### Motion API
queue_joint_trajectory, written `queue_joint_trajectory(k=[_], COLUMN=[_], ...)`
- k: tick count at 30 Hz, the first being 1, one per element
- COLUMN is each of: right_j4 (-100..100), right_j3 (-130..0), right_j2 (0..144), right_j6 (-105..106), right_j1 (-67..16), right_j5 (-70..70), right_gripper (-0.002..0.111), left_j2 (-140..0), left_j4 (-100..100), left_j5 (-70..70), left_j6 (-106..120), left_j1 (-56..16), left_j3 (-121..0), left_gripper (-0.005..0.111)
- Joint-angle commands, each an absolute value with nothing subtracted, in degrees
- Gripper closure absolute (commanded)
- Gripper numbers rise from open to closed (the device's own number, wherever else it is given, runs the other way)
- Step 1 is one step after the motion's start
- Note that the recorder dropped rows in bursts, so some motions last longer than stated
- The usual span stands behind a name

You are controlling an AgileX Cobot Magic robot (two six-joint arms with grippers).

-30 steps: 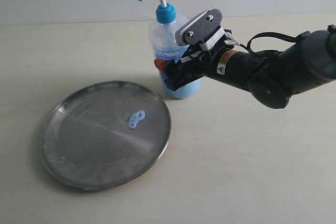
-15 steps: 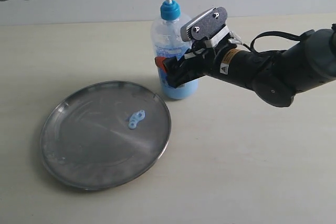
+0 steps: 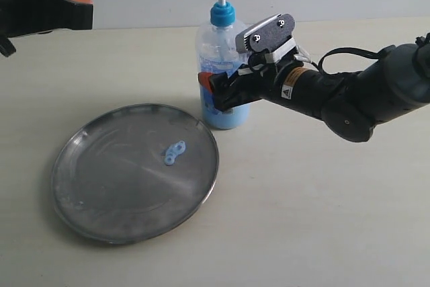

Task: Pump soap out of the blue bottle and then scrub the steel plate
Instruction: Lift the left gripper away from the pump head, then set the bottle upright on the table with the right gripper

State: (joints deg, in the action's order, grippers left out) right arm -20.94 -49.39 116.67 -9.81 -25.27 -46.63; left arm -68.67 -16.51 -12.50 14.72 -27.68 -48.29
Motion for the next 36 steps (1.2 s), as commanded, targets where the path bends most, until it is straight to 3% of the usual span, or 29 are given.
queue_joint_trajectory(k=[1, 6, 11, 20, 23, 30, 36], right_j4=[-19.2, -17.1, -16.6, -16.7, -16.7, -16.7, -16.7], right_j3=[-50.9, -50.9, -50.9, -50.9, -50.9, -50.9, -50.9], right_j2=[115.8, 115.8, 115.8, 115.8, 115.8, 115.8, 115.8], right_j6=[-10.6, -10.6, -10.6, -10.6, -10.6, -10.6, -10.6], right_j1=[-24.9, -24.9, -24.9, -24.9, -24.9, -24.9, -24.9], right_j5=[-52.8, -52.8, -52.8, -52.2, -52.2, -52.2, -52.2], right_gripper=[0.108, 0.106, 0.093, 0.045, 0.034, 0.022, 0.018], left_j2=[-68.6, -68.7, -68.7, -68.7, -68.7, -68.7, -68.7], left_j4=[-15.9, -15.5, -15.1, -15.1, -15.1, -15.1, -15.1], left_j5=[-10.2, -10.3, -10.3, -10.3, -10.3, -10.3, -10.3], left_j6=[14.5, 14.6, 14.9, 15.9, 16.1, 16.1, 16.1], left_j1=[-28.0, -28.0, -28.0, -28.0, -28.0, -28.0, -28.0], left_j3=[-47.7, -47.7, -47.7, -47.7, -47.7, -47.7, -47.7], left_gripper=[0.106, 0.106, 0.106, 0.106, 0.106, 0.106, 0.106])
